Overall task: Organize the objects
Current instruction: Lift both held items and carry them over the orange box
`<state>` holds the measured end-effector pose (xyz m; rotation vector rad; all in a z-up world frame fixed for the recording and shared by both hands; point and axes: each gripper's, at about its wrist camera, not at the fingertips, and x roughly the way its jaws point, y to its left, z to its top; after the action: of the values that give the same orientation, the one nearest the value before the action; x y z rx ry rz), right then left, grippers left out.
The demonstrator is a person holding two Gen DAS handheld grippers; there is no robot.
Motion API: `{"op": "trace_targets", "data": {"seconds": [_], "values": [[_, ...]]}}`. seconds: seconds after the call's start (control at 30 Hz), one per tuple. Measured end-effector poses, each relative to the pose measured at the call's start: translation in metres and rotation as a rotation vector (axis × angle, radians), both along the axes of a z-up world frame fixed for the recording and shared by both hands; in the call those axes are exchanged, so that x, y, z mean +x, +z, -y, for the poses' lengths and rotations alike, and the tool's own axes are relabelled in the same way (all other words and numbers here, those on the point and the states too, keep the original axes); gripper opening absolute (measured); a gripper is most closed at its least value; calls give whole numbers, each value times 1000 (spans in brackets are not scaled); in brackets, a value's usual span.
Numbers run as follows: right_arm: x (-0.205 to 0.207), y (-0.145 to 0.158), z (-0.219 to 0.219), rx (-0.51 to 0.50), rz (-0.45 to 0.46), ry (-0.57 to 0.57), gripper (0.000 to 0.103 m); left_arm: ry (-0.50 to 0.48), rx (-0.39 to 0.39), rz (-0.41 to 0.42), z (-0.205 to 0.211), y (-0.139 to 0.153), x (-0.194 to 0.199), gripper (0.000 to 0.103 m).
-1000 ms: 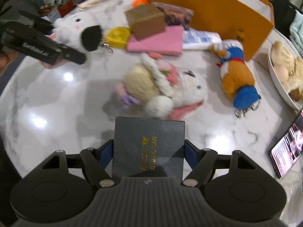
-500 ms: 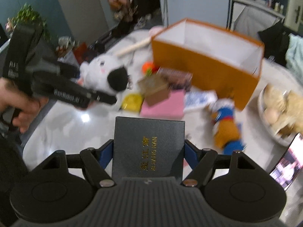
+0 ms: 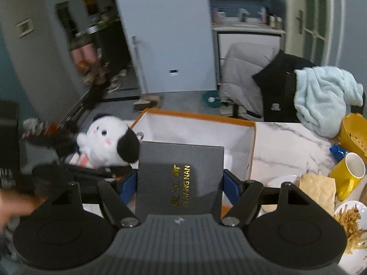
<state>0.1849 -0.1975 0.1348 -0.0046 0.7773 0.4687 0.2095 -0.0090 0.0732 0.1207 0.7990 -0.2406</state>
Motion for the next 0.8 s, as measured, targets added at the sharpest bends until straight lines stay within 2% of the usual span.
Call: {"op": "trace_targets", "data": {"seconds": [0.17,0.3,0.37,0.5,0.6,0.67,0.73,0.8], "values": [[43,-23,-17,-24,-33,-91,77,19,63,-25,12,-17,28,76],[66,-49,-23,-22,-58,-158,77,61,53,-24,5,-27,36,76],[75,-62,-29,-26,-76,-165,77,56,54,-41,5,-35,40,76],[84,-88,-40,-63,-96,-192,77,73,129,-54,7,-51,48,76],[92,-105,-47,-49,-127,-201,77,133,95,-76,-4,-59,53,75],[97,-116,-53,-35,-169,-195,77,133,117,-98,-6,-67,55,75],[98,-124,-62,-66,-192,-165,77,122,157,-124,-5,-75,54,75],[98,-131,-68,-89,-201,-152,77,142,131,-151,-11,-82,53,74]]}}
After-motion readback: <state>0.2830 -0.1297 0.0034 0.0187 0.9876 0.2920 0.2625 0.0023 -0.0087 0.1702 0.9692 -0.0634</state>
